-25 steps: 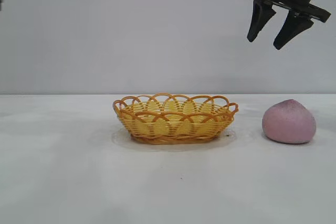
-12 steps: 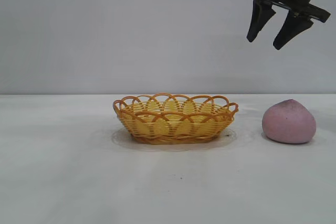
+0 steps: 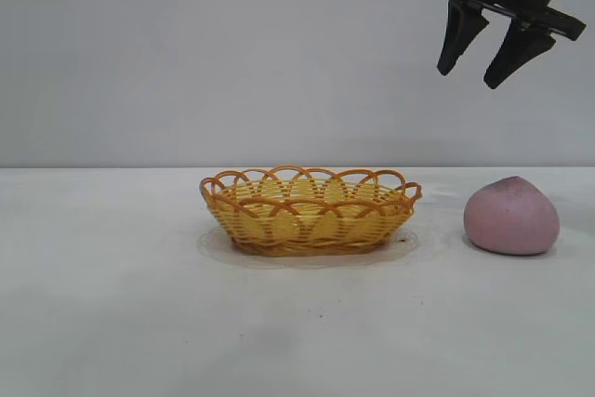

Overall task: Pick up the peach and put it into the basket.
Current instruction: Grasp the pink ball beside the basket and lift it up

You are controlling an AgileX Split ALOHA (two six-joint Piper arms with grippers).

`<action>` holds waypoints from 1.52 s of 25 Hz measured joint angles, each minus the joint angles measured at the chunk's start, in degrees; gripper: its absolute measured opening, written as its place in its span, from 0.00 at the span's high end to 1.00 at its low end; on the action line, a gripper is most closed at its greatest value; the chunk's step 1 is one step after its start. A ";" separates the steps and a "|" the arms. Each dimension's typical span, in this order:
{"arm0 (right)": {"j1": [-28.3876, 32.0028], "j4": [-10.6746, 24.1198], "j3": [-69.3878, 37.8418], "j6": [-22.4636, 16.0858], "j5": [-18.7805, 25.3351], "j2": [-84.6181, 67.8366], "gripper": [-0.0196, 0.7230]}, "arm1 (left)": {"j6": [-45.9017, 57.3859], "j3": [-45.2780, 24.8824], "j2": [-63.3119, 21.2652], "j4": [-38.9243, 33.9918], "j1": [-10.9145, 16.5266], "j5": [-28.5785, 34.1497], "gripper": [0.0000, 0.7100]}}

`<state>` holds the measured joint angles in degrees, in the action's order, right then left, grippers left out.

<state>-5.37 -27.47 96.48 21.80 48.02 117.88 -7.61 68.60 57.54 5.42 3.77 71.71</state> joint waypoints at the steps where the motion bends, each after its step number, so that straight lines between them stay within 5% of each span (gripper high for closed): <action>1: 0.00 0.00 0.00 0.00 0.00 0.00 0.43 | 0.00 -2.28 -2.55 0.00 0.00 0.12 0.39; 14: 0.00 0.33 0.00 1.42 0.13 0.00 0.43 | 0.00 -29.36 -39.23 0.00 0.00 1.10 0.39; 20: 0.00 0.14 0.00 1.42 0.13 0.00 0.43 | 0.00 -36.21 -56.46 -0.12 0.00 -0.43 0.39; 32: 0.00 0.11 0.07 4.47 4.66 -1.76 0.43 | 0.00 -40.46 -58.66 -0.78 0.00 -7.10 0.39; 38: 0.00 2.37 0.07 4.29 11.66 -5.10 0.43 | 0.04 -40.46 -58.66 -0.92 0.00 -7.26 0.39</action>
<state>-5.37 -25.10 96.55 26.09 59.68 112.78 -7.57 28.14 -1.12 4.50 3.77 64.45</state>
